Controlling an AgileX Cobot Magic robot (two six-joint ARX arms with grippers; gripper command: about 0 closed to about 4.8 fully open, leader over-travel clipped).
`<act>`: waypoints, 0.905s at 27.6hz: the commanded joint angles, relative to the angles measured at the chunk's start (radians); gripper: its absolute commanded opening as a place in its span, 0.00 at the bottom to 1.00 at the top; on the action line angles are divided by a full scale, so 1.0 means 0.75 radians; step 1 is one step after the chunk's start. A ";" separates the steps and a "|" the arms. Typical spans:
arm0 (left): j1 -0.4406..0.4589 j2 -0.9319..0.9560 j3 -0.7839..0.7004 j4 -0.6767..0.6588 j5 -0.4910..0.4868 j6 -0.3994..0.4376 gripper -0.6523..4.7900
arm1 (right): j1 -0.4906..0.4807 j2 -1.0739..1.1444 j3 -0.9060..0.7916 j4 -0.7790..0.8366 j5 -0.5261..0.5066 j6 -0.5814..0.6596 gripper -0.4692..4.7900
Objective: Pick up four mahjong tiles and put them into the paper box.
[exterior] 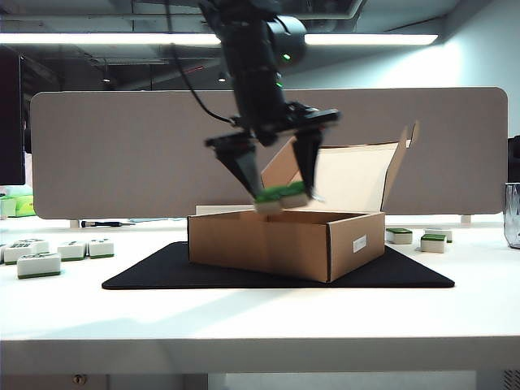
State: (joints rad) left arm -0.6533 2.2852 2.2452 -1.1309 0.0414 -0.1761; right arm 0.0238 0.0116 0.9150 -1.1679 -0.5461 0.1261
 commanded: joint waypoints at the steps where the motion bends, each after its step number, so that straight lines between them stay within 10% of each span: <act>1: -0.030 0.033 0.002 0.091 -0.005 0.080 0.69 | -0.001 -0.016 0.003 0.017 -0.004 0.001 0.09; 25: -0.085 0.162 0.002 0.097 -0.180 0.191 0.81 | -0.001 -0.016 0.003 0.018 -0.004 0.001 0.09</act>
State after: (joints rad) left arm -0.7185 2.4123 2.2433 -1.0584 -0.0883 -0.0380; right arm 0.0238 0.0116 0.9146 -1.1675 -0.5461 0.1261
